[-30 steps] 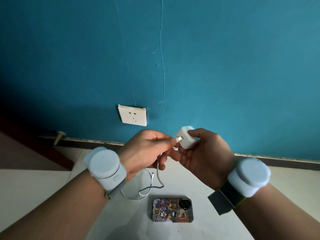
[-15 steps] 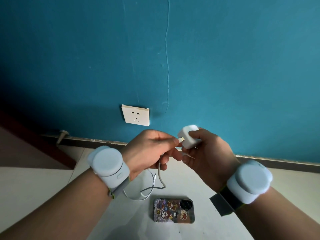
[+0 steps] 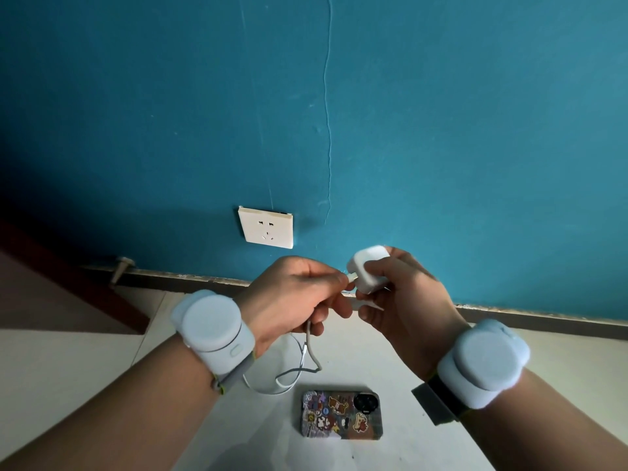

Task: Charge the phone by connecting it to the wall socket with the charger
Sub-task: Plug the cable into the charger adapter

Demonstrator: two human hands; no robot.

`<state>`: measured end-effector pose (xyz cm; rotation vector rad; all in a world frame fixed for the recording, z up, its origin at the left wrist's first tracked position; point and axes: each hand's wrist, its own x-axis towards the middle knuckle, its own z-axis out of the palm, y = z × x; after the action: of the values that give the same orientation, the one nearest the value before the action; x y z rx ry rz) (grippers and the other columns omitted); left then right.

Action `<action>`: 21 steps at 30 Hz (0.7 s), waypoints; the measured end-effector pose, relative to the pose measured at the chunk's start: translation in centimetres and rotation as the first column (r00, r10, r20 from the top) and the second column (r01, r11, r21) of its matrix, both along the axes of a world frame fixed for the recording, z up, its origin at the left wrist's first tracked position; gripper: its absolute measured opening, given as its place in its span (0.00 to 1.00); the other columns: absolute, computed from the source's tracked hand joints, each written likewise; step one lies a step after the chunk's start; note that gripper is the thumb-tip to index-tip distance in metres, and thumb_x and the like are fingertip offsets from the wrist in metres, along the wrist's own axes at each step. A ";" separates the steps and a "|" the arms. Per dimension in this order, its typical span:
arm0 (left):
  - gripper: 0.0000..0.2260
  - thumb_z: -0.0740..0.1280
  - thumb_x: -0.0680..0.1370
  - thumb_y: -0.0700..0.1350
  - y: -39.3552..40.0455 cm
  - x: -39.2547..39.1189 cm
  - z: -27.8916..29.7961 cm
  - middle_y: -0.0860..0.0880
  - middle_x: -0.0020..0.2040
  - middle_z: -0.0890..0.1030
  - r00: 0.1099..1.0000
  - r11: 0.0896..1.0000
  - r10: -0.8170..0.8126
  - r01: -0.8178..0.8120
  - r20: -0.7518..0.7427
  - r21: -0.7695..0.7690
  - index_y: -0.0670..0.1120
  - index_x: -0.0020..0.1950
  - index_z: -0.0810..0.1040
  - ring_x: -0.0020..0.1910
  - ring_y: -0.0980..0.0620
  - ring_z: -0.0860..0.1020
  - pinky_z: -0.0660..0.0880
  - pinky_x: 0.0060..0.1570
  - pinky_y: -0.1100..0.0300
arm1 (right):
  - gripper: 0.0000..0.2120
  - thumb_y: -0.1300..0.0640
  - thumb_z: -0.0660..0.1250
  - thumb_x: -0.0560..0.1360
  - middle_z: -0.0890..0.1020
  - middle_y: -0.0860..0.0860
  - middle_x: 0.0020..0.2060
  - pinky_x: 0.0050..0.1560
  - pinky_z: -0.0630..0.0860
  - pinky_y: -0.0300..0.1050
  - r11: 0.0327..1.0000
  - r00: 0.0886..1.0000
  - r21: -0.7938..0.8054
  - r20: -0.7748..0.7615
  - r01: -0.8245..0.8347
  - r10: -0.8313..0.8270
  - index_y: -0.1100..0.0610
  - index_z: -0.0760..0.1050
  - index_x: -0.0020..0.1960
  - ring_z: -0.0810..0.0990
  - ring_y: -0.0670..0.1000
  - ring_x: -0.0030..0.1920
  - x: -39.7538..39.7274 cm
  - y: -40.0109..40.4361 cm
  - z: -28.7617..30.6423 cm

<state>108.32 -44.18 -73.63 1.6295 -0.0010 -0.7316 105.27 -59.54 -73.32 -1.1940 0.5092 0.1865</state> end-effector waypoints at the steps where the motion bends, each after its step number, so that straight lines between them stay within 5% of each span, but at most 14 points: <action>1: 0.09 0.66 0.79 0.46 0.0 0.0 -0.1 0.46 0.37 0.85 1.000 1.000 0.001 -0.001 0.001 0.000 0.44 0.44 0.83 0.25 0.54 0.68 0.74 0.32 0.59 | 0.12 0.61 0.62 0.75 0.79 0.53 0.30 0.33 0.71 0.46 1.000 1.000 -0.007 0.007 0.000 0.000 0.59 0.74 0.58 0.76 0.51 0.30 0.0 0.0 0.0; 21: 0.11 0.68 0.79 0.47 0.0 0.5 -1.4 0.42 0.37 0.86 0.994 0.994 0.101 -0.099 -0.051 0.035 0.40 0.45 0.82 0.26 0.51 0.77 0.79 0.31 0.59 | 0.14 0.64 0.68 0.74 0.82 0.60 0.41 0.32 0.72 0.45 0.998 1.000 -0.058 0.004 -0.025 0.025 0.57 0.73 0.59 0.79 0.54 0.34 0.3 -0.3 -1.2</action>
<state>108.83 -44.15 -75.08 1.6284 0.1302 -0.7000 105.62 -59.83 -74.56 -1.2580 0.4986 0.1914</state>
